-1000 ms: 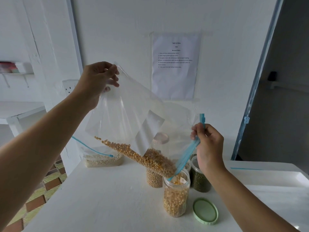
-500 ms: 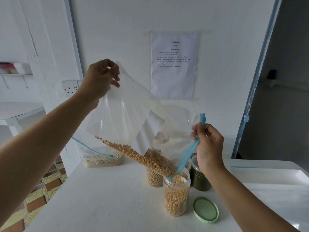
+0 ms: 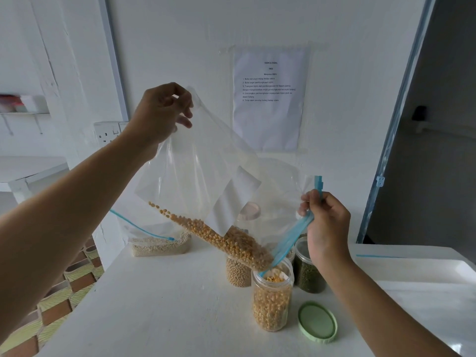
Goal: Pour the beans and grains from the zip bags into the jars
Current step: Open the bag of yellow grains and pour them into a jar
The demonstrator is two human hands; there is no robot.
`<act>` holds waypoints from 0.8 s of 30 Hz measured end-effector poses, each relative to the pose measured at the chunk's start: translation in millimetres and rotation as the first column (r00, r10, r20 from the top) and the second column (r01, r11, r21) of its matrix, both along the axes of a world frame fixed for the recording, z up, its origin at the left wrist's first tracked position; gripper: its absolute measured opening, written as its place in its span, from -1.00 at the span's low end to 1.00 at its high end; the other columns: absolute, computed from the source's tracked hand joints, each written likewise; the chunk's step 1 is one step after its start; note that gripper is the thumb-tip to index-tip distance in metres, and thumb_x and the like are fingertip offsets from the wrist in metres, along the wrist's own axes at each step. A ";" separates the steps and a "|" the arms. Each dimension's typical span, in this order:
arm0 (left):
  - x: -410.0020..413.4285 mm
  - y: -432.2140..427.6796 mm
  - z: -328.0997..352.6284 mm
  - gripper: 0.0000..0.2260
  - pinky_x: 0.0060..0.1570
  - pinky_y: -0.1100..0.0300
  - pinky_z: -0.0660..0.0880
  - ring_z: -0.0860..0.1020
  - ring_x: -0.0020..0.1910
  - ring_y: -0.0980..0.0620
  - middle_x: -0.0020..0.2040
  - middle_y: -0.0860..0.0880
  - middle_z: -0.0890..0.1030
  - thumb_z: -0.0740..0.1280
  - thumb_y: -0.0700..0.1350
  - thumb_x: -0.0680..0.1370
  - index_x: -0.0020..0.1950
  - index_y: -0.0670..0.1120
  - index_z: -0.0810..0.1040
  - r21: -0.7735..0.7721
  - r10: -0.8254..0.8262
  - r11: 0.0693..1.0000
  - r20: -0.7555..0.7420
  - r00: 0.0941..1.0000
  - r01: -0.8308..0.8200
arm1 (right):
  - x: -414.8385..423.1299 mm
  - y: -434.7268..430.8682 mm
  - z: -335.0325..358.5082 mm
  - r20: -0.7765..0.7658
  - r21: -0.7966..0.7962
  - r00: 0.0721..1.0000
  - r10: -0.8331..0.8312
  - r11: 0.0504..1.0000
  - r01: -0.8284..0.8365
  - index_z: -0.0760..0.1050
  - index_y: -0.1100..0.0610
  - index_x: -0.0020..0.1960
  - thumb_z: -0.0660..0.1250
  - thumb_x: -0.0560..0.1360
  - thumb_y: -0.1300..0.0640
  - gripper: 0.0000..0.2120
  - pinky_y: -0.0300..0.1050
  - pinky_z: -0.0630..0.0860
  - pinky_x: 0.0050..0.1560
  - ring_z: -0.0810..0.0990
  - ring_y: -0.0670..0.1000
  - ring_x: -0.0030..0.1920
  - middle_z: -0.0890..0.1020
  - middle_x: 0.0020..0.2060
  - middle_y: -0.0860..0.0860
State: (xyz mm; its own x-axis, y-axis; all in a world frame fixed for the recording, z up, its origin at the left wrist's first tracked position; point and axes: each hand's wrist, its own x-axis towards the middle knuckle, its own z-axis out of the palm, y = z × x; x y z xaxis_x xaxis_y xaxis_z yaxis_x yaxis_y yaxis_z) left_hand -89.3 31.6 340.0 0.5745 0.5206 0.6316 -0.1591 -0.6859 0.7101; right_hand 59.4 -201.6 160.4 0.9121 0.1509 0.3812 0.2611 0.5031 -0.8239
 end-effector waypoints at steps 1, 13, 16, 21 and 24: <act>0.6 -0.6 1.1 -0.83 -0.14 0.13 0.48 0.62 -0.32 0.15 -0.23 0.01 0.62 0.28 -0.11 0.69 -0.08 -0.06 0.57 0.000 -0.002 1.000 0.000 1.000 0.002 | -0.1 -0.4 0.1 -0.001 -0.001 1.000 -0.001 1.000 0.001 0.56 0.22 -0.18 0.28 0.66 0.13 -0.72 -0.12 0.44 -0.09 0.42 -0.01 -0.31 0.49 -0.41 -0.02; 2.6 -0.4 -0.2 -0.83 -0.17 0.15 0.46 0.61 -0.33 0.15 -0.24 0.01 0.62 0.28 -0.12 0.69 -0.09 -0.06 0.57 -0.008 0.000 1.000 -0.004 1.000 0.000 | -0.5 -3.9 1.5 0.004 -0.004 1.000 0.005 1.000 -0.005 0.56 0.24 -0.17 0.29 0.66 0.13 -0.72 -0.16 0.45 -0.11 0.41 0.00 -0.30 0.47 -0.39 0.02; 1.5 -0.3 1.0 -0.84 -0.15 0.15 0.48 0.62 -0.32 0.15 -0.23 0.02 0.63 0.28 -0.12 0.69 -0.08 -0.05 0.58 -0.001 -0.004 1.000 -0.003 1.000 0.004 | -2.0 -3.8 2.1 0.017 -0.016 1.000 0.004 1.000 -0.004 0.56 0.24 -0.16 0.28 0.66 0.12 -0.72 -0.16 0.45 -0.11 0.41 0.00 -0.29 0.47 -0.39 0.02; 0.9 -0.6 4.3 -0.79 -0.18 0.12 0.43 0.61 -0.33 0.11 -0.29 0.05 0.61 0.29 -0.14 0.68 -0.15 -0.03 0.57 -0.003 -0.015 1.000 0.011 1.000 0.015 | -1.5 -1.7 2.6 0.026 -0.030 1.000 -0.006 1.000 0.007 0.56 0.23 -0.16 0.28 0.66 0.10 -0.72 -0.15 0.45 -0.11 0.42 0.00 -0.30 0.48 -0.41 0.01; 0.4 -0.5 5.5 -0.79 -0.17 0.13 0.44 0.61 -0.32 0.11 -0.29 0.06 0.61 0.29 -0.13 0.68 -0.15 -0.02 0.57 -0.002 -0.012 1.000 0.011 1.000 0.012 | -1.0 -0.8 2.6 0.024 -0.024 1.000 -0.007 1.000 0.008 0.57 0.23 -0.15 0.29 0.66 0.10 -0.72 -0.13 0.46 -0.09 0.43 0.00 -0.29 0.50 -0.40 0.00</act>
